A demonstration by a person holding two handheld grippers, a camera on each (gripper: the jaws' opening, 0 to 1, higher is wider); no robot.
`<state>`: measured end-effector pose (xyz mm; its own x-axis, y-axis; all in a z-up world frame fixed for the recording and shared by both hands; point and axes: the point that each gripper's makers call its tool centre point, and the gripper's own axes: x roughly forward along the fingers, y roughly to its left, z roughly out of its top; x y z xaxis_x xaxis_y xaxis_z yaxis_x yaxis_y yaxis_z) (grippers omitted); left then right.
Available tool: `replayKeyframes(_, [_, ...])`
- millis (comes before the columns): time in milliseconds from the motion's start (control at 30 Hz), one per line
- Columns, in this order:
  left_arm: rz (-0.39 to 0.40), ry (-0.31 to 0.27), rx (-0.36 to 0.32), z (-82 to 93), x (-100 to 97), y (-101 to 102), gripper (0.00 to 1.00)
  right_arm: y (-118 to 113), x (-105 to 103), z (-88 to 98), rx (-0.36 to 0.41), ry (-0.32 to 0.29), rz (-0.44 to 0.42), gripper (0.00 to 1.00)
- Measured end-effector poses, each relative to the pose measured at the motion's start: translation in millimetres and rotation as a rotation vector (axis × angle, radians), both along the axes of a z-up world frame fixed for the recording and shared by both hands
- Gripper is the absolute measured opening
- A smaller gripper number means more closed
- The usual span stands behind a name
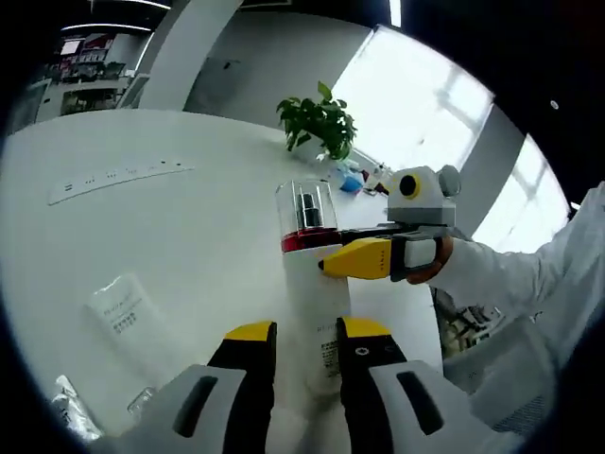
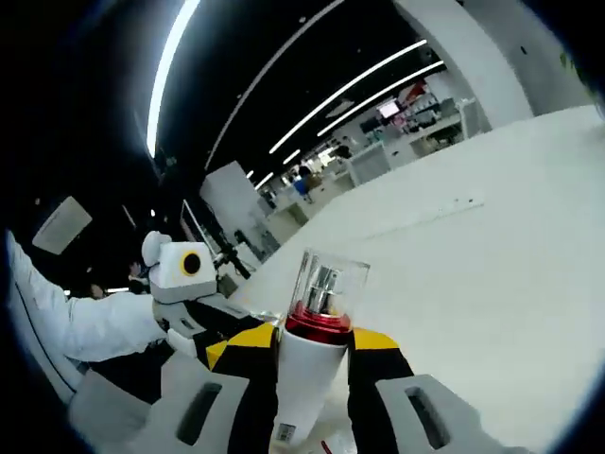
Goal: Arrange the skincare products in the storage area until every visible bottle or jar stands upright without overlapping.
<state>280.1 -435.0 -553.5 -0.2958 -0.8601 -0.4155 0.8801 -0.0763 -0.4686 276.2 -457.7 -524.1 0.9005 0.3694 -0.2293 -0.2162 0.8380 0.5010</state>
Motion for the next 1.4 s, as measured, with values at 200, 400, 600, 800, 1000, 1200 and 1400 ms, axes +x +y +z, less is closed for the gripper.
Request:
replayKeyframes(200, [-0.126, -0.059, -0.056, 7.6, -19.8, 5, 0.24, 14, -7, 11.9, -0.120, -0.116, 0.166, 0.20])
replayKeyframes(400, [-0.204, -0.085, -0.077, 8.2, -39.4, 3, 0.31, 33, -11, 17.9, -0.214, -0.219, 0.316, 0.19])
replayKeyframes(600, [-0.293, -0.110, -0.090, 11.3, -60.9, 9, 0.31, 48, -22, 18.5, -0.256, -0.252, 0.432, 0.19])
replayKeyframes(800, [-0.336, -0.165, -0.098, 13.0, -66.1, 12, 0.27, 52, -26, 17.2, -0.308, -0.252, 0.469, 0.20])
replayKeyframes(1000, [-0.342, -0.321, -0.101, 10.7, -60.3, 10, 0.26, 52, -33, 22.5, -0.258, -0.225, 0.465, 0.19])
replayKeyframes(1200, [-0.321, -0.393, -0.103, 9.8, -55.8, 7, 0.26, 57, -34, 27.4, -0.294, -0.218, 0.473, 0.21])
replayKeyframes(1400, [-0.263, -0.433, -0.090, 9.4, -37.8, -4, 0.26, 51, -22, 45.6, -0.264, -0.247, 0.462, 0.23])
